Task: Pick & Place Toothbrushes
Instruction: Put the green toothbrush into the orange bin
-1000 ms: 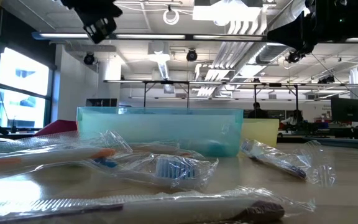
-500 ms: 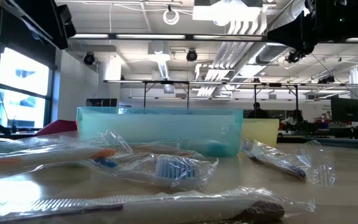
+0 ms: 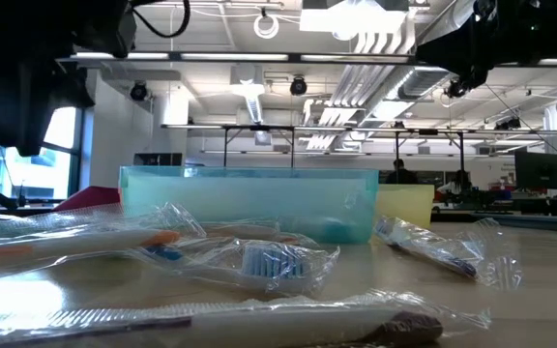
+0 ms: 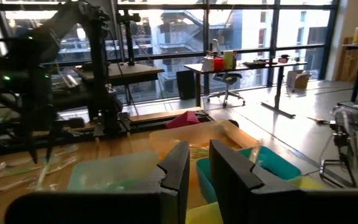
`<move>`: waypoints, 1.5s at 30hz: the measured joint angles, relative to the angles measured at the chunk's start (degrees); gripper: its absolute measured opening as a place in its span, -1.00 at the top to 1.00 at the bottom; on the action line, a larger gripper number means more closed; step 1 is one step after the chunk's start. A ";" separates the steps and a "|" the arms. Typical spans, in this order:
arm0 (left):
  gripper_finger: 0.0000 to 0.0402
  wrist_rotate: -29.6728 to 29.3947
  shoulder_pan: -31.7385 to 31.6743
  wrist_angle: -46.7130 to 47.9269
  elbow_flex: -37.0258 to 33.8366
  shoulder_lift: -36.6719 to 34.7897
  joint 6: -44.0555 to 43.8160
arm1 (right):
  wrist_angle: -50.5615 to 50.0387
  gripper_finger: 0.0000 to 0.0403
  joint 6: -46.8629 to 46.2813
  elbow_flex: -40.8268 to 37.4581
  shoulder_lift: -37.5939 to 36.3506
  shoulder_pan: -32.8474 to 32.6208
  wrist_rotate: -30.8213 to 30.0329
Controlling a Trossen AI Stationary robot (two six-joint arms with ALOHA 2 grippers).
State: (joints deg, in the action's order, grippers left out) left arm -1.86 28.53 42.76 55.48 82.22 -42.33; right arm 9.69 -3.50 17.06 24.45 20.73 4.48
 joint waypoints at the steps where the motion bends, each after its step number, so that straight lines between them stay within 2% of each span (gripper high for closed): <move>1: 0.55 0.02 0.00 -0.20 0.00 0.71 0.00 | 0.00 0.73 0.00 0.00 0.00 0.00 0.76; 18: 0.55 3.01 0.00 -3.36 -0.02 9.60 -0.19 | -0.02 0.73 0.02 0.00 0.00 0.00 1.65; 38: 0.55 4.49 0.00 -5.58 -0.02 10.17 0.47 | -0.02 0.73 0.04 0.00 0.00 0.00 1.65; 45: 0.55 5.87 0.41 -6.64 -0.07 13.48 0.62 | -0.06 0.73 0.04 0.00 0.00 0.00 1.65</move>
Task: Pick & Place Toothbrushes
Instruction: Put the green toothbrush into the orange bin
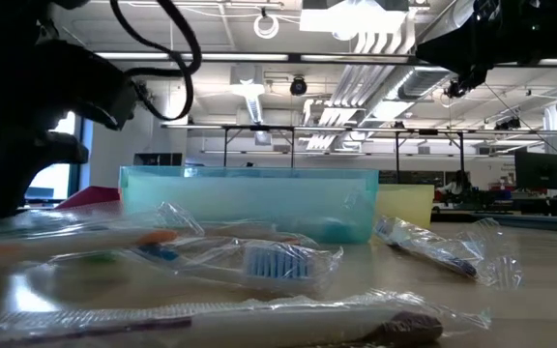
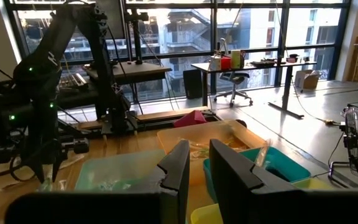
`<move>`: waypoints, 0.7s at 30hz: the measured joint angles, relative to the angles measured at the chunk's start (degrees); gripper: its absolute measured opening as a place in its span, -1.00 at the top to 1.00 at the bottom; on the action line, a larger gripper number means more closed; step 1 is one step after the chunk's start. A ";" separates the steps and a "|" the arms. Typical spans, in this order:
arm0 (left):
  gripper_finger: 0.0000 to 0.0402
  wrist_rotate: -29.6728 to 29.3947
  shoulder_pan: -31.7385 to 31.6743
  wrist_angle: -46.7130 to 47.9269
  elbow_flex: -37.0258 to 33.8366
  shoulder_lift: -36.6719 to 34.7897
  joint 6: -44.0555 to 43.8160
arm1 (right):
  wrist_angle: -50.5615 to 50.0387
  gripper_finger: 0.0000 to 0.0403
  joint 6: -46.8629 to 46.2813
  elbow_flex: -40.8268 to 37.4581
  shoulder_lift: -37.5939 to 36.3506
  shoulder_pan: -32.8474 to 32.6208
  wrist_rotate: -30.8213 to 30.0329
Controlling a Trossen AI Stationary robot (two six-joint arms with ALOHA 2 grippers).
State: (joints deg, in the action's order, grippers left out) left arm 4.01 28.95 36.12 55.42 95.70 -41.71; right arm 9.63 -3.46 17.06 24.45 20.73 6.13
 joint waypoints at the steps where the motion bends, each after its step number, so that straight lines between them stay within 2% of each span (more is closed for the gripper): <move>1: 0.55 0.22 0.00 -0.16 0.00 0.60 -0.01 | 0.02 0.73 0.00 0.00 -0.02 0.00 0.00; 11: 0.56 1.23 -0.04 -0.39 0.17 2.20 -0.12 | -0.04 0.73 -0.37 0.00 0.13 0.00 0.00; 19: 0.87 1.35 -0.05 -0.26 0.11 2.27 1.06 | 0.00 0.73 -1.03 0.00 0.24 0.00 0.00; 21: 0.88 1.44 -0.06 -0.26 0.11 2.27 0.98 | 0.00 0.73 -1.03 0.00 0.24 0.00 0.02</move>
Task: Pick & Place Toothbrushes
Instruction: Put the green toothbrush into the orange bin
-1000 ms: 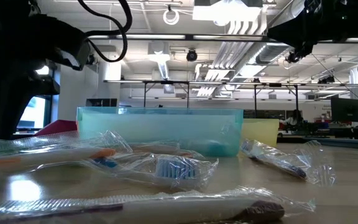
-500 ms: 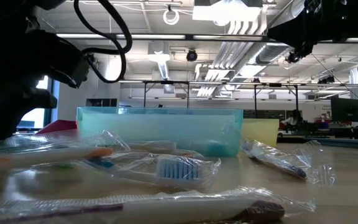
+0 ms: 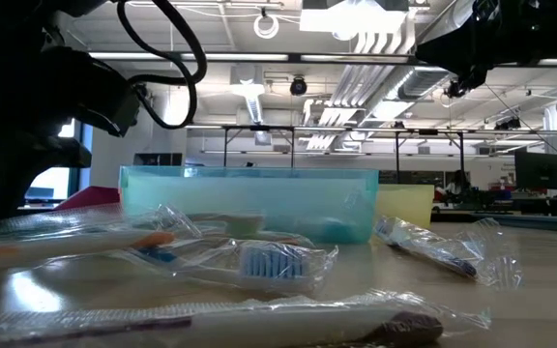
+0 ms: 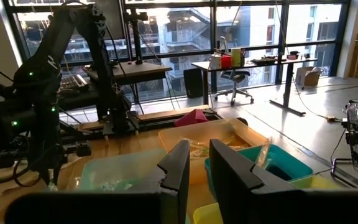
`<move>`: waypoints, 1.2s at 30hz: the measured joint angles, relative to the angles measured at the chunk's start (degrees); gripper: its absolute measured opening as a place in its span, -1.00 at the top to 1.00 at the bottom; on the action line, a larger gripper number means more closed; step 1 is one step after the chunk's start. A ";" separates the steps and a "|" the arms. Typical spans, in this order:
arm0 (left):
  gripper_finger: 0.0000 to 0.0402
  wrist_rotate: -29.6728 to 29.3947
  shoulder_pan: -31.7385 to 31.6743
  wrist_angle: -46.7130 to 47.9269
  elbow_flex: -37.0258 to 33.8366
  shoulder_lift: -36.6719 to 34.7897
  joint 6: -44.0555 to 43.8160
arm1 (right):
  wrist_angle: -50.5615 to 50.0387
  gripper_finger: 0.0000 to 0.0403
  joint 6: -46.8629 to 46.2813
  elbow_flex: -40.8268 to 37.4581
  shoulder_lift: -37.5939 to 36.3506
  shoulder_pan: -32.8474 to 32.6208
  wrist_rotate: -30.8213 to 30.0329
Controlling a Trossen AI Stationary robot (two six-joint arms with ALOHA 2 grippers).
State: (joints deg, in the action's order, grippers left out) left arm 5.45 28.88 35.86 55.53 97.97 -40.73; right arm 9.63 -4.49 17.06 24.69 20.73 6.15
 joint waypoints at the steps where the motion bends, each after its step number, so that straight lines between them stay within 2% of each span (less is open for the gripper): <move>1: 0.88 0.01 0.00 -0.06 -0.02 0.00 -0.02 | 0.00 0.73 0.00 0.00 0.00 0.00 -0.02; 8: 0.81 0.32 0.00 -0.57 -0.31 -1.44 0.00 | 0.00 0.73 -0.02 0.00 0.00 0.00 0.00; 22: 0.88 -0.45 0.02 -0.28 -0.24 -9.97 -0.05 | 0.00 0.73 -0.31 0.00 0.02 0.00 0.00; 29: 0.93 -3.93 0.00 -0.09 -0.15 -13.28 -0.05 | -0.02 0.73 -0.35 0.00 0.00 0.00 0.00; 36: 0.93 -11.22 -0.02 2.56 -0.13 -17.64 0.37 | 0.00 0.73 -0.35 0.01 0.01 0.00 0.02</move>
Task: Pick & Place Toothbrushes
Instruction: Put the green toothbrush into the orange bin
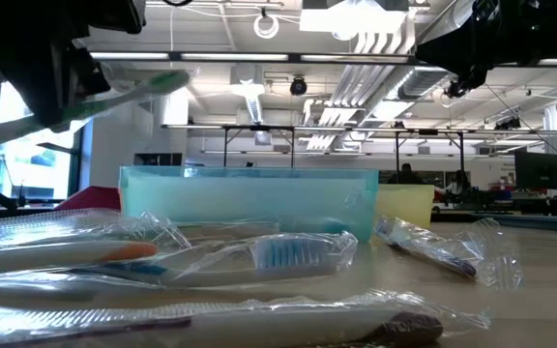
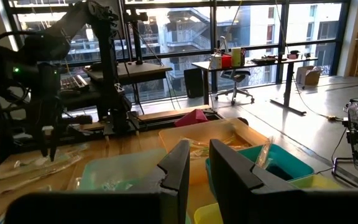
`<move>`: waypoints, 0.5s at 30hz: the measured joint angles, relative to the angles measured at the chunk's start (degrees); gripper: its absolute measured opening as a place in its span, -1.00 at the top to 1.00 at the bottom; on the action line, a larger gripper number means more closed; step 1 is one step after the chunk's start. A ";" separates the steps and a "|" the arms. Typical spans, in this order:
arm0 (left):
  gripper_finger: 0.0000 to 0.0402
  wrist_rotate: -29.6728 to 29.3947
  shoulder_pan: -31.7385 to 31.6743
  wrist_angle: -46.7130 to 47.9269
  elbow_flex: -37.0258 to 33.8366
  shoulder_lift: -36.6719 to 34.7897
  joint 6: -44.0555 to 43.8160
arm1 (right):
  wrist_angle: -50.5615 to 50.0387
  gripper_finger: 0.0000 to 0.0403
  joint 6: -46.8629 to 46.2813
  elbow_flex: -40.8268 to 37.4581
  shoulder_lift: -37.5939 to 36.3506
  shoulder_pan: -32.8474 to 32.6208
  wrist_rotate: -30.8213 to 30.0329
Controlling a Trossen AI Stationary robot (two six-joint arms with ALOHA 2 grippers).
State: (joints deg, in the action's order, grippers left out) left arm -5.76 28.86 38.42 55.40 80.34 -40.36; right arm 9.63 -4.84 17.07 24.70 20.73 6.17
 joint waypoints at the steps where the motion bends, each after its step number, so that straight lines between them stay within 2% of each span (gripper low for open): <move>1: 0.93 -0.97 0.00 0.68 0.00 -0.78 -0.07 | 0.00 0.73 0.02 -0.01 0.01 0.00 0.00; 15: 0.93 -12.75 -0.02 2.15 0.09 -12.03 0.00 | -0.02 0.73 0.02 -0.01 -0.01 0.00 0.00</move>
State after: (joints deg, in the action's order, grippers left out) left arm -18.51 28.84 40.57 55.48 68.30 -40.36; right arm 9.61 -4.82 17.06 24.69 20.73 6.17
